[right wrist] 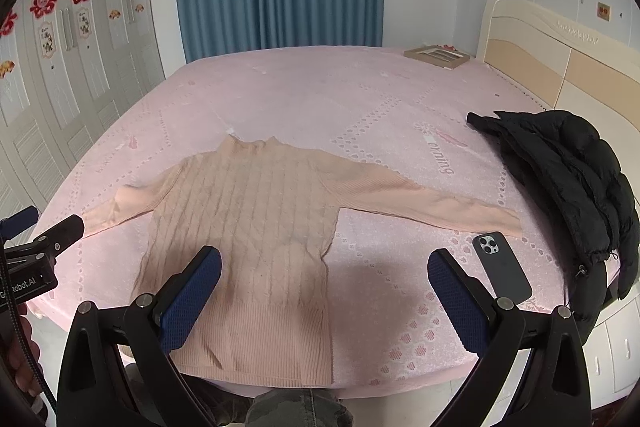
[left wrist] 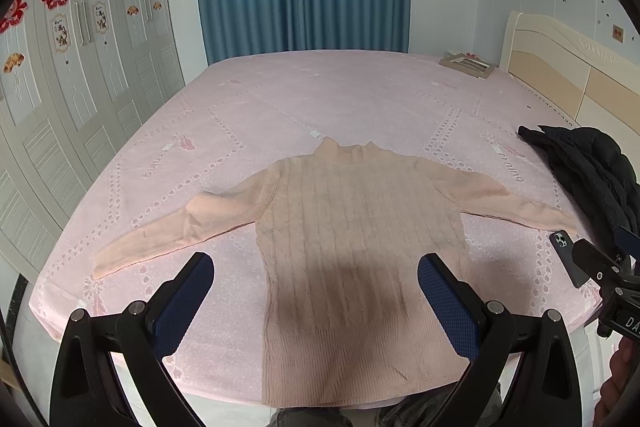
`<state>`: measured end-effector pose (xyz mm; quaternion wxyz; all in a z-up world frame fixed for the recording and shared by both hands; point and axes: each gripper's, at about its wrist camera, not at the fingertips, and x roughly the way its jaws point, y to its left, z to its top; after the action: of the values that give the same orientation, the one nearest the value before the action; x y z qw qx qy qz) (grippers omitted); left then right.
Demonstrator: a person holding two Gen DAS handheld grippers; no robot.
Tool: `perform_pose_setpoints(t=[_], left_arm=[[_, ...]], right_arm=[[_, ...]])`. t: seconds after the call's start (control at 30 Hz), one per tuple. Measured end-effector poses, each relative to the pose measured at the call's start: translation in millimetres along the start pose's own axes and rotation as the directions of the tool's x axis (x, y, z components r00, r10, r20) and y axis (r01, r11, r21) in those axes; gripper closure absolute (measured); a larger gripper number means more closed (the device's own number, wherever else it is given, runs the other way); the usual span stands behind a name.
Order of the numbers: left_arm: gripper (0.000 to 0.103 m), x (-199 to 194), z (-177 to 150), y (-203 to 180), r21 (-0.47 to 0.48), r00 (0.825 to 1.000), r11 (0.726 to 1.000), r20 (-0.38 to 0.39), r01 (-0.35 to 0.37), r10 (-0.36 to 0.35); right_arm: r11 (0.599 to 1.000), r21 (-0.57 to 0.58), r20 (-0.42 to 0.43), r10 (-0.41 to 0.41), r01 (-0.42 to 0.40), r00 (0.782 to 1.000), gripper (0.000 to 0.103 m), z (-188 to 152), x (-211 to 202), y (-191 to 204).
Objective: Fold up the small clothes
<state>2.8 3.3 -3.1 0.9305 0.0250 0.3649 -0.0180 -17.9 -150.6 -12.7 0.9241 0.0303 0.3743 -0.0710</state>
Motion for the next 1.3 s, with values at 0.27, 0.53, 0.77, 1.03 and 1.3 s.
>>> perform_pose_setpoints(t=[0.27, 0.53, 0.77, 1.03, 1.3], left_arm=[[0.000, 1.2, 0.1, 1.9, -0.004, 1.000, 1.000, 0.002, -0.006, 0.006], [0.000, 0.8, 0.2, 2.7, -0.006, 1.000, 1.000, 0.003, -0.005, 0.005], [0.000, 0.7, 0.1, 3.3, -0.011, 1.000, 1.000, -0.001, -0.007, 0.007], [0.000, 1.6, 1.7, 5.6, -0.021, 1.000, 1.000, 0.000, -0.010, 0.010], [0.000, 1.7, 1.9, 6.7, -0.022, 1.000, 1.000, -0.001, -0.008, 0.008]], right_arm=[[1.000, -0.001, -0.004, 0.003, -0.003, 1.000, 0.002, -0.4, 1.9, 3.5], [1.000, 0.001, 0.000, 0.005, -0.005, 1.000, 0.002, -0.3, 2.7, 3.4], [1.000, 0.000, 0.000, 0.004, -0.004, 1.000, 0.002, 0.9, 3.7, 4.8], [1.000, -0.004, 0.003, 0.012, -0.012, 1.000, 0.002, 0.0, 4.8, 5.5], [1.000, 0.000, 0.005, 0.014, -0.014, 1.000, 0.002, -2.5, 4.5, 5.4]])
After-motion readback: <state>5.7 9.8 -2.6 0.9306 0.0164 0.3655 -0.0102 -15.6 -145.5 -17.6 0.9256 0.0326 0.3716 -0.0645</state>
